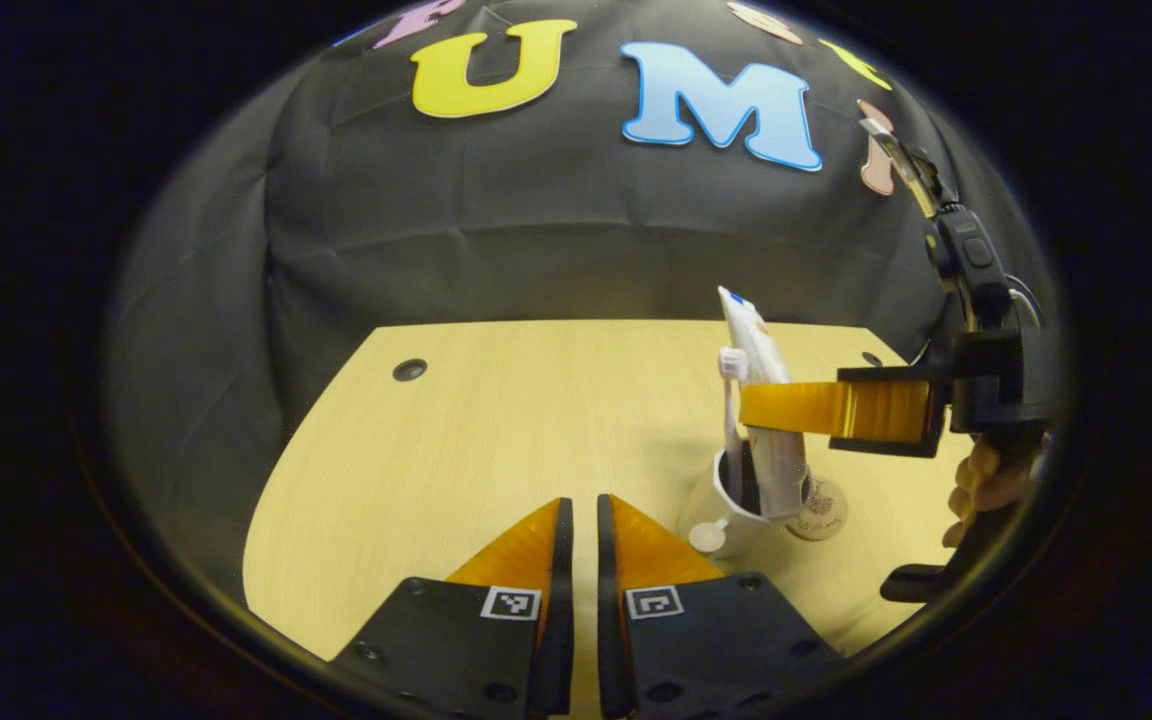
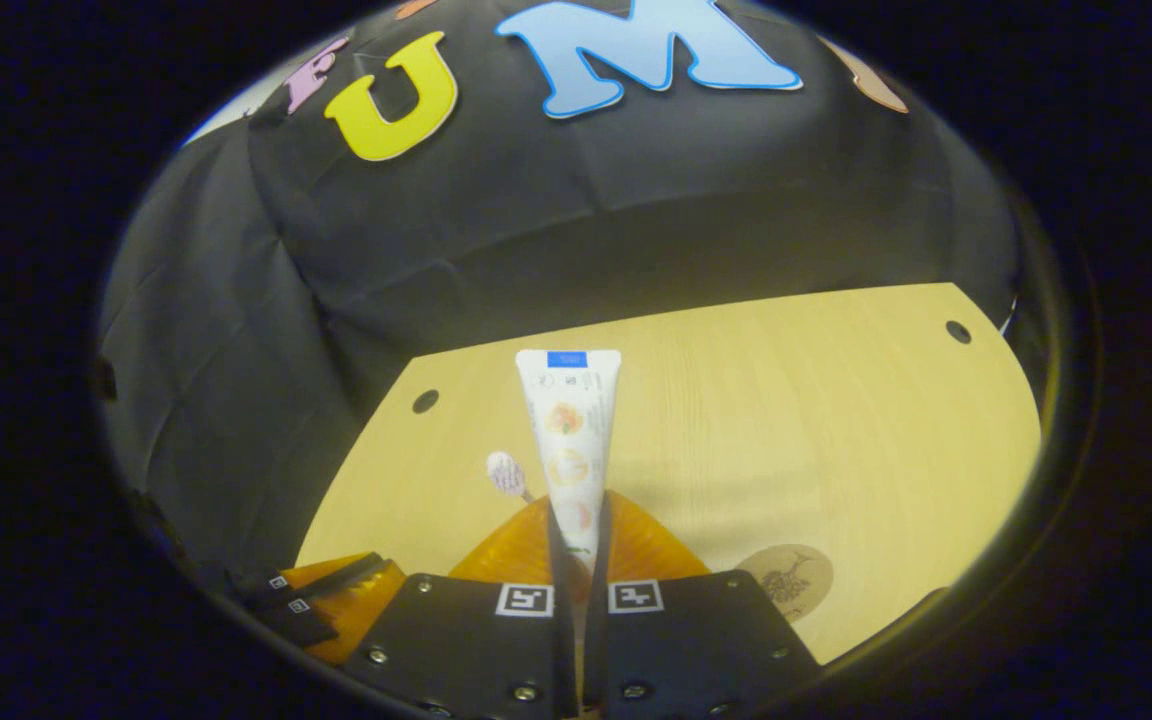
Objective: Put the toothbrush and toothpaste on the desktop into the cup, then pick up the cup and place it on the coaster on the desktop.
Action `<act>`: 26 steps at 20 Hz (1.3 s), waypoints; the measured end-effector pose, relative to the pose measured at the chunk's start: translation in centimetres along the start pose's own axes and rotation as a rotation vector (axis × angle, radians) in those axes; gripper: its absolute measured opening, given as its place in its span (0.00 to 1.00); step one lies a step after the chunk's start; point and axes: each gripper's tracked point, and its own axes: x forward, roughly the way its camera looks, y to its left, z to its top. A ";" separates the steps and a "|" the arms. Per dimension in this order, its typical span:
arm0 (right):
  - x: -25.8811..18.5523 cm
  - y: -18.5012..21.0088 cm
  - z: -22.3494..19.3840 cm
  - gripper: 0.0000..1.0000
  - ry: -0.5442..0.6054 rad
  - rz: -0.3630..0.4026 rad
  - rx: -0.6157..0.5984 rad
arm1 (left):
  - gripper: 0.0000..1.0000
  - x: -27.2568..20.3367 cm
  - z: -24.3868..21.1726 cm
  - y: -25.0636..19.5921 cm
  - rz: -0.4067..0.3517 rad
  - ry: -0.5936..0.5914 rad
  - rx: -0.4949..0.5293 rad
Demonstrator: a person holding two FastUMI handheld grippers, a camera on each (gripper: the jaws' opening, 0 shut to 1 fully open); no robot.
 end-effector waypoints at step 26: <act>-5.8 0.1 2.5 0.64 -0.116 -0.003 -0.035 | 0.19 -1.6 0.0 -5.2 -0.140 0.019 0.089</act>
